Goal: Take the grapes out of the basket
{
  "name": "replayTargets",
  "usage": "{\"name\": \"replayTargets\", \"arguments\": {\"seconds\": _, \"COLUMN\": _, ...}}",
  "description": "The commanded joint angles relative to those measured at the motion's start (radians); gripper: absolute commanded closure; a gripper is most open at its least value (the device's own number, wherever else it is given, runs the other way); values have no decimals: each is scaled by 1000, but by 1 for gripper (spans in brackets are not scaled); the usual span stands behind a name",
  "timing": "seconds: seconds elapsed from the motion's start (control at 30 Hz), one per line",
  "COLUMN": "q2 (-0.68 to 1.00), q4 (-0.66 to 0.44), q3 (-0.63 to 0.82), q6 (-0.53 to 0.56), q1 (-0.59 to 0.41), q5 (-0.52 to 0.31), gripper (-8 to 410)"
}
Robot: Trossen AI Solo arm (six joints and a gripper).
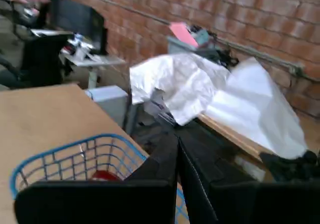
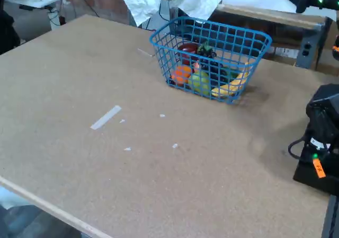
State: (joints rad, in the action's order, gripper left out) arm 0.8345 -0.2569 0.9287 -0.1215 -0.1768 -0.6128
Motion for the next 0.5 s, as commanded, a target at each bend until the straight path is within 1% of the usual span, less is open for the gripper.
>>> {"name": "replayTargets", "arguments": {"seconds": 0.0, "q2": 58, "q4": -51, "q3": 1, "q6": 112, "q1": -108, "q5": 198, "gripper": 385}}
{"name": "replayTargets", "arguments": {"seconds": 0.1, "q2": 101, "q4": -71, "q3": 0, "q6": 182, "q1": -184, "q5": 315, "gripper": 353}}
{"name": "replayTargets", "arguments": {"seconds": 0.17, "q2": 129, "q4": -74, "q3": -2, "q6": 205, "q1": -214, "q5": 344, "gripper": 323}}
{"name": "replayTargets", "arguments": {"seconds": 0.27, "q2": 163, "q4": -75, "q3": -2, "q6": 205, "q1": -225, "q5": 344, "gripper": 269}}
{"name": "replayTargets", "arguments": {"seconds": 0.37, "q2": 182, "q4": -60, "q3": -2, "q6": 204, "q1": -225, "q5": 319, "gripper": 219}}
{"name": "replayTargets", "arguments": {"seconds": 0.47, "q2": 185, "q4": -54, "q3": -2, "q6": 203, "q1": -225, "q5": 307, "gripper": 193}}
